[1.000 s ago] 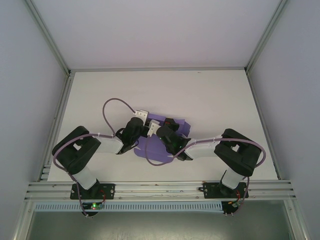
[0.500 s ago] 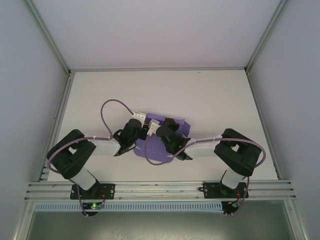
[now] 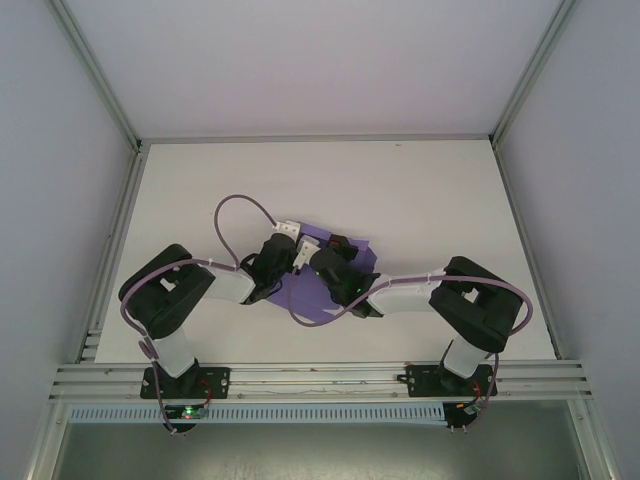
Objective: Assemble paper box
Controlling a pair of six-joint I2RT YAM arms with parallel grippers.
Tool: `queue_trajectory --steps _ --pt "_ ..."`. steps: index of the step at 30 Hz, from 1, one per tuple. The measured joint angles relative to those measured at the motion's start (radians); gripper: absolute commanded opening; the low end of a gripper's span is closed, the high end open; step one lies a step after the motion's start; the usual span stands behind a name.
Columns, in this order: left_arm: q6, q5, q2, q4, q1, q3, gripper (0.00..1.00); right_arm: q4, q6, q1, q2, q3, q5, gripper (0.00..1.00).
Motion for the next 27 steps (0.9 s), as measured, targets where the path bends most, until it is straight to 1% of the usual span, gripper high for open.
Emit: queue_trajectory --steps 3,7,8,9,10,12,13,15,16,18,22,25,27 --pt "-0.013 -0.079 0.022 -0.001 -0.024 0.021 0.00 -0.015 0.017 -0.002 0.000 0.004 0.000 0.00" --pt "-0.012 -0.104 0.037 -0.006 -0.027 0.049 0.00 -0.018 0.025 -0.020 0.000 0.004 -0.002 0.00" --pt "-0.010 -0.103 0.037 -0.005 -0.029 0.048 0.01 -0.019 0.026 -0.020 0.000 0.004 -0.002 0.00" --pt "-0.009 -0.102 0.037 0.003 -0.029 0.043 0.13 -0.022 0.024 -0.020 0.000 0.004 -0.003 0.00" --pt "-0.006 -0.100 0.036 0.010 -0.029 0.037 0.21 -0.022 0.024 -0.019 0.000 0.004 -0.003 0.00" --pt "-0.011 -0.114 0.026 0.014 -0.029 0.026 0.34 -0.021 0.027 -0.019 -0.002 0.005 -0.005 0.00" --pt "-0.014 -0.122 0.021 0.014 -0.029 0.021 0.38 -0.026 0.029 -0.019 -0.005 0.005 -0.013 0.00" --pt "-0.017 -0.129 0.000 0.004 -0.029 0.012 0.35 -0.042 0.034 -0.017 -0.006 0.004 -0.027 0.00" --pt "-0.017 -0.127 -0.012 -0.004 -0.029 0.008 0.36 -0.047 0.037 -0.017 -0.006 0.004 -0.032 0.00" --pt "-0.016 -0.126 -0.037 -0.021 -0.029 0.005 0.40 -0.058 0.041 -0.017 -0.006 0.004 -0.040 0.00" --pt "-0.014 -0.127 -0.079 -0.033 -0.029 0.005 0.43 -0.080 0.047 -0.017 -0.006 0.004 -0.062 0.00" --pt "-0.013 -0.127 -0.084 -0.037 -0.026 0.005 0.43 -0.086 0.047 -0.017 -0.006 0.004 -0.072 0.00" --pt "-0.011 -0.121 -0.084 -0.040 -0.024 0.006 0.37 -0.085 0.047 -0.017 -0.006 0.004 -0.077 0.00"
